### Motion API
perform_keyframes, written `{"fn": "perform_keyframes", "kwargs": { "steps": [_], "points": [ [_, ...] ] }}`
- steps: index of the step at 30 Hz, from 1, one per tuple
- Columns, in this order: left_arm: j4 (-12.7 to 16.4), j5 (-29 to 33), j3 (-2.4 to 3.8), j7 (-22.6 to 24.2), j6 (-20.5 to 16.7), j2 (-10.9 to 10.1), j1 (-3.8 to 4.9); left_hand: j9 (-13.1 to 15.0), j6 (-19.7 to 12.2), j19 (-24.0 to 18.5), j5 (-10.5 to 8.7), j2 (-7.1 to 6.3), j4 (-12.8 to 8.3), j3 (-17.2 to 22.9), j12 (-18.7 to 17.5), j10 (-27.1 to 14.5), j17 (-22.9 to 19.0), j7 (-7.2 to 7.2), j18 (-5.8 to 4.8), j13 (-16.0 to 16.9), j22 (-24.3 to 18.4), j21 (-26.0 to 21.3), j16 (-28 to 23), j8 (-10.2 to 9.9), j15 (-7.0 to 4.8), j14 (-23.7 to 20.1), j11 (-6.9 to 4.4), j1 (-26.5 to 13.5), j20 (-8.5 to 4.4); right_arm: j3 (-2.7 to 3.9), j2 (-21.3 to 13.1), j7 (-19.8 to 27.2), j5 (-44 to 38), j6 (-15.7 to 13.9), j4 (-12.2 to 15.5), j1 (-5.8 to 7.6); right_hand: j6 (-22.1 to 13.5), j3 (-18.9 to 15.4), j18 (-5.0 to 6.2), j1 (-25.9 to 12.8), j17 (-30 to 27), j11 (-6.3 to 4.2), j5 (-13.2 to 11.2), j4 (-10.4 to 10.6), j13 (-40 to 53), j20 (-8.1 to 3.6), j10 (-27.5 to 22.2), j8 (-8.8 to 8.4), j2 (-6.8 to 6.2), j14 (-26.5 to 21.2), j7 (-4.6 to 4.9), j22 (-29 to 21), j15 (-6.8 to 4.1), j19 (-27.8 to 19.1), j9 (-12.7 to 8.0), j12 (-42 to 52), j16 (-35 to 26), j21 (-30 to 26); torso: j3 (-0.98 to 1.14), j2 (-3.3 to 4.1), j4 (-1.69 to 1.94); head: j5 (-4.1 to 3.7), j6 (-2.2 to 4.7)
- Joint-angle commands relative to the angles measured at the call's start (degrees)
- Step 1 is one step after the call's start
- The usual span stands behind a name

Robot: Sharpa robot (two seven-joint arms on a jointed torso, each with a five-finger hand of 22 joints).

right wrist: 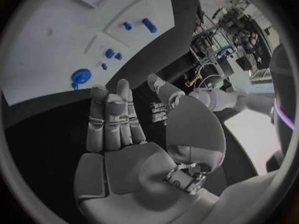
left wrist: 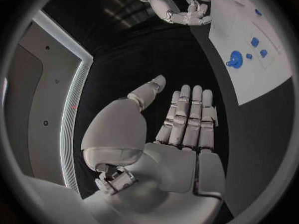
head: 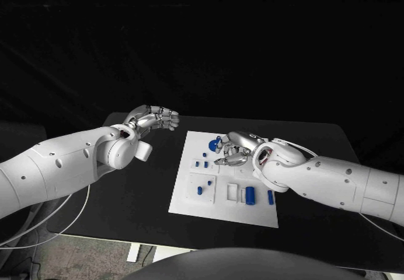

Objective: Assemble the parts on the task board

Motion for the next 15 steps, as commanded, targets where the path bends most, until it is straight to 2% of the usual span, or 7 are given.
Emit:
{"fn": "perform_keyframes", "kwargs": {
  "steps": [1,2,4,6,8,10,15],
  "points": [
    [-0.67,-3.26,0.01,1.06,0.41,0.74,-0.31,-0.02,-0.42,-0.01,0.27,0.03,-0.04,0.02,0.18,-0.35,-0.09,-0.11,0.85,0.02,1.13,-0.24,-0.34,0.23,0.12,0.25,0.01,-0.28,0.32,-0.06,-1.30,-0.83,16.09,8.86,0.01,0.16,0.20,-1.59,1.21,-1.30,0.43,-0.25,-0.50,0.30,6.81,-0.13,-2.09,-0.12,1.19,0.20,-0.67,1.30,-0.29,0.32,0.36,7.86,0.23,-0.01,0.47,-0.64,-0.65,-0.21,0.14],
    [-0.82,-3.15,0.01,1.00,0.64,0.91,-0.34,-0.02,-0.42,-0.01,0.28,0.04,-0.04,0.03,0.18,-0.35,-0.09,-0.11,0.85,0.02,1.13,-0.24,-0.34,0.24,0.12,0.26,0.01,-0.28,0.32,-0.06,-1.81,-1.38,15.29,9.53,0.05,0.16,0.30,-1.72,1.21,-1.31,0.80,-0.32,-0.19,0.07,11.51,-0.47,-5.95,-0.16,1.76,0.04,-0.58,1.26,-0.24,0.31,0.77,12.50,0.40,0.22,0.52,-0.77,-0.67,-0.51,0.12],
    [-0.95,-1.74,0.00,0.96,0.80,0.95,-0.53,-0.02,-0.42,0.00,0.28,0.06,-0.03,0.02,0.19,-0.34,-0.09,-0.11,0.85,0.02,1.13,-0.25,-0.33,0.24,0.13,0.27,0.01,-0.30,0.32,-0.06,-2.82,-4.85,18.34,14.82,0.35,0.55,0.74,-1.53,1.21,-1.99,1.34,-0.40,-0.51,0.95,13.76,-0.57,-5.67,0.07,2.11,0.44,-0.52,1.30,-0.75,0.72,1.32,15.56,0.99,0.69,0.60,-1.13,-0.79,-0.81,0.18],
    [-1.35,-1.40,0.00,0.99,0.68,1.16,-0.73,-0.02,-0.42,0.01,0.27,0.06,-0.02,0.02,0.19,-0.34,-0.09,-0.11,0.85,0.02,1.14,-0.25,-0.33,0.24,0.13,0.27,0.01,-0.31,0.33,-0.07,-3.60,-6.10,19.86,15.34,0.86,0.59,0.76,-1.41,1.21,-2.39,1.78,-0.49,-0.62,1.49,15.03,-0.67,-5.34,0.08,2.17,0.53,-0.63,1.29,-0.77,0.97,1.58,17.31,1.42,0.95,0.72,-1.30,-0.92,-0.88,0.16],
    [-1.82,-1.37,0.00,0.99,0.75,1.46,-0.82,-0.03,-0.42,0.01,0.27,0.08,0.00,0.01,0.19,-0.33,-0.09,-0.11,0.84,0.02,1.14,-0.25,-0.33,0.24,0.13,0.28,0.01,-0.33,0.33,-0.08,-4.26,-8.25,19.22,16.36,1.37,0.60,0.91,-1.24,1.21,-3.19,2.64,-0.60,-0.81,2.01,17.12,-0.92,-5.31,0.16,2.94,0.66,-0.69,1.41,-0.90,1.11,2.07,20.05,2.26,1.57,0.84,-1.49,-0.99,-1.01,0.14],
    [-1.87,-1.25,0.00,0.98,0.74,1.48,-0.97,-0.03,-0.43,0.02,0.27,0.09,0.00,0.01,0.19,-0.33,-0.09,-0.10,0.84,0.02,1.14,-0.25,-0.33,0.24,0.13,0.28,0.01,-0.34,0.33,-0.08,-4.89,-10.51,19.05,16.02,1.89,0.60,1.26,-0.61,1.21,-3.12,3.45,-0.78,-0.85,2.07,18.34,-1.20,-5.17,0.35,2.69,0.80,-0.92,1.41,-1.05,1.45,2.53,21.67,3.02,2.23,0.90,-1.64,-1.02,-1.25,0.15],
    [-1.85,-1.14,-0.02,1.00,0.92,1.54,-1.47,-0.03,-0.44,0.03,0.26,0.11,0.02,0.00,0.19,-0.34,-0.09,-0.10,0.84,0.02,1.14,-0.25,-0.33,0.24,0.13,0.28,0.02,-0.38,0.34,-0.11,-6.66,-15.69,18.71,17.03,3.01,0.58,1.94,0.84,1.21,-4.05,5.29,-1.03,-0.95,3.42,20.55,-1.95,-3.97,0.61,2.40,1.27,-1.19,1.40,-1.24,2.56,3.36,24.73,4.72,3.85,1.18,-2.14,-1.44,-1.15,-0.41]
  ]
}}
